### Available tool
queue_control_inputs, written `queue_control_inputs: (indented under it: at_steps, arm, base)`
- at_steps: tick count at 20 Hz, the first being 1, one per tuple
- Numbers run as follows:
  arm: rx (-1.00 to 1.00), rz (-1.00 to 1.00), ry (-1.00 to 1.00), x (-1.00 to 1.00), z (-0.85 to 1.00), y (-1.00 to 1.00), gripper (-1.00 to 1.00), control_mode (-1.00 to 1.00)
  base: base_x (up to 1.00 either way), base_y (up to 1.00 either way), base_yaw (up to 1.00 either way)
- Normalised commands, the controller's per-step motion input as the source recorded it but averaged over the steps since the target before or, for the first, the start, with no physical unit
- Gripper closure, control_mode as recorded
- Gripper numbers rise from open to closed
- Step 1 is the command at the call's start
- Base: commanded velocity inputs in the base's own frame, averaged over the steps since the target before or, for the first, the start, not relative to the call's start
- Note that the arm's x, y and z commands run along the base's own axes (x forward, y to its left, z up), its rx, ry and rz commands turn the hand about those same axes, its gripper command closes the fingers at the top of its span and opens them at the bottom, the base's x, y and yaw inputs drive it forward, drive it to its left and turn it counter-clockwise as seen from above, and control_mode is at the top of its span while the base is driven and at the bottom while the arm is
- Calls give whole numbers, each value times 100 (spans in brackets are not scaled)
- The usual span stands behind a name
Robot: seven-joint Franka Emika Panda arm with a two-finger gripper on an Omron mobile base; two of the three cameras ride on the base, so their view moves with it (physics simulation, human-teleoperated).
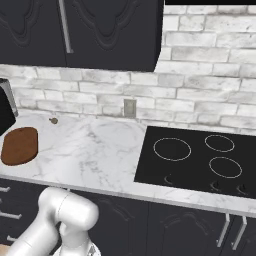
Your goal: Open the drawer on the left and place the cutting tools on the cutting board.
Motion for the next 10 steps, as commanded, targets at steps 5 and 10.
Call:
queue_control_inputs:
  at_steps: [5, 10]
  arm:
    - [0, 12, 0, 30, -30, 47, -100, -100]
    - [0, 9, 0, 32, -23, 41, -100, -100]
  base:
    - [0, 0, 0]
    - [0, 0, 0]
